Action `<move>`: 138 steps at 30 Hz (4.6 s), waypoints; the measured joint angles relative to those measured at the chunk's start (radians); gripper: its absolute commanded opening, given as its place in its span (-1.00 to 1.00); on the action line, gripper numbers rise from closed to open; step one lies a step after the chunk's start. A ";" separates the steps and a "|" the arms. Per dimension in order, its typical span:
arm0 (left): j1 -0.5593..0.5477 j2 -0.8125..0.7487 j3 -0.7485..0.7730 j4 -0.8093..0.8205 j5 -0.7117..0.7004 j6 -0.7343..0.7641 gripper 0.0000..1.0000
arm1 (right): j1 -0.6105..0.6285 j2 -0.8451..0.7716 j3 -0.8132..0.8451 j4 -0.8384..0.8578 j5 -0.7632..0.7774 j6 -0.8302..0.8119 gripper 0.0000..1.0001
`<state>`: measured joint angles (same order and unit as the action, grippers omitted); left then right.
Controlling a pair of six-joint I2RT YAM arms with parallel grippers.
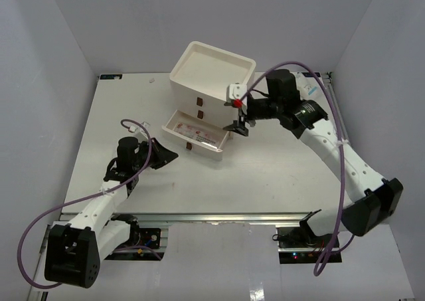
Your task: Organize the makeup
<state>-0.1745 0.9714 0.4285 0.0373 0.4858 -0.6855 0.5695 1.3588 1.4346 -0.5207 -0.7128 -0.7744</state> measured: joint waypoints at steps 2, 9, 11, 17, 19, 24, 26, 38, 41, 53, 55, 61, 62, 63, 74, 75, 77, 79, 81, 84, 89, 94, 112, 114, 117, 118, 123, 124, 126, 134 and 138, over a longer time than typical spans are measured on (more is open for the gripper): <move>0.000 0.006 -0.009 0.003 -0.024 0.000 -0.67 | 0.035 0.091 0.092 0.040 0.100 0.063 0.64; -0.004 0.143 -0.019 0.094 -0.066 -0.010 -0.67 | 0.126 0.371 0.297 0.091 0.422 0.230 0.47; -0.006 0.189 -0.024 0.120 -0.069 -0.014 -0.66 | 0.129 0.419 0.321 0.093 0.487 0.262 0.32; -0.012 0.298 -0.023 0.194 -0.079 -0.021 -0.66 | 0.126 0.449 0.351 0.112 0.617 0.295 -0.43; -0.012 0.329 -0.018 0.221 -0.081 -0.022 -0.66 | 0.124 0.450 0.351 0.114 0.636 0.296 -0.61; -0.013 0.418 0.008 0.287 -0.083 -0.034 -0.66 | 0.120 0.450 0.351 0.116 0.643 0.288 -0.74; -0.013 0.476 0.035 0.323 -0.079 -0.041 -0.66 | 0.120 0.450 0.351 0.115 0.643 0.284 -0.74; -0.028 0.690 0.184 0.429 -0.068 -0.101 -0.66 | 0.120 0.447 0.341 0.123 0.628 0.270 -0.75; -0.038 0.722 0.237 0.435 -0.069 -0.111 -0.66 | 0.118 0.445 0.336 0.128 0.618 0.270 -0.76; -0.089 0.932 0.523 0.440 -0.080 -0.175 -0.52 | 0.112 0.430 0.303 0.158 0.600 0.270 -0.74; -0.092 0.939 0.535 0.438 -0.081 -0.179 -0.43 | 0.112 0.424 0.292 0.168 0.599 0.270 -0.72; -0.093 0.889 0.488 0.433 -0.093 -0.167 -0.04 | 0.109 0.391 0.269 0.157 0.585 0.270 -0.66; -0.093 0.868 0.471 0.428 -0.095 -0.160 0.05 | 0.105 0.382 0.268 0.139 0.578 0.270 -0.64; -0.093 0.840 0.453 0.418 -0.097 -0.153 0.16 | 0.099 0.370 0.265 0.120 0.571 0.270 -0.63; -0.093 0.399 0.371 0.258 -0.163 -0.020 0.83 | -0.177 0.072 0.156 0.057 0.391 0.313 -0.12; -0.092 0.356 0.365 0.234 -0.172 -0.003 0.88 | -0.222 0.046 0.135 0.071 0.370 0.322 -0.04; -0.090 0.266 0.354 0.181 -0.195 0.035 0.95 | -0.300 0.017 0.092 0.090 0.328 0.336 0.11; -0.087 0.182 0.344 0.122 -0.220 0.071 0.96 | -0.354 0.017 0.043 0.115 0.291 0.352 0.21; -0.083 0.097 0.337 0.055 -0.248 0.105 0.96 | -0.397 0.040 -0.002 0.131 0.267 0.383 0.24; -0.077 -0.025 0.333 -0.045 -0.296 0.163 0.96 | -0.473 0.101 -0.046 0.158 0.240 0.456 0.37; -0.076 -0.212 0.332 -0.223 -0.389 0.280 0.96 | -0.605 0.260 -0.040 0.247 0.283 0.572 0.66; -0.076 -0.348 0.282 -0.311 -0.470 0.357 0.96 | -0.635 0.504 0.090 0.264 0.410 0.455 0.73; -0.076 -0.356 0.249 -0.352 -0.537 0.398 0.96 | -0.567 1.103 0.636 0.329 0.925 -0.092 0.52; -0.076 -0.356 0.249 -0.352 -0.539 0.398 0.96 | -0.568 1.124 0.637 0.348 0.947 -0.113 0.42; -0.076 -0.355 0.249 -0.352 -0.541 0.398 0.96 | -0.568 1.152 0.637 0.366 0.973 -0.139 0.10; -0.076 -0.355 0.249 -0.352 -0.543 0.398 0.96 | -0.568 1.159 0.637 0.371 0.980 -0.150 -0.12; -0.076 -0.355 0.249 -0.353 -0.550 0.400 0.96 | -0.568 1.161 0.639 0.376 0.988 -0.169 -0.72; -0.076 -0.355 0.249 -0.353 -0.551 0.400 0.96 | -0.568 1.161 0.640 0.378 0.989 -0.171 -0.75; -0.076 -0.358 0.249 -0.354 -0.553 0.400 0.96 | -0.568 1.160 0.637 0.380 0.988 -0.173 -0.79; -0.076 -0.366 0.249 -0.360 -0.554 0.398 0.96 | -0.568 0.919 0.331 0.362 0.905 -0.063 -0.85; -0.076 -0.375 0.249 -0.360 -0.552 0.397 0.96 | -0.570 0.621 0.088 0.325 0.708 0.058 -0.85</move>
<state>-0.2504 0.5967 0.6771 -0.3225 -0.0667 -0.2890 -0.0003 1.9797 1.5221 -0.1960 -0.0045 -0.7165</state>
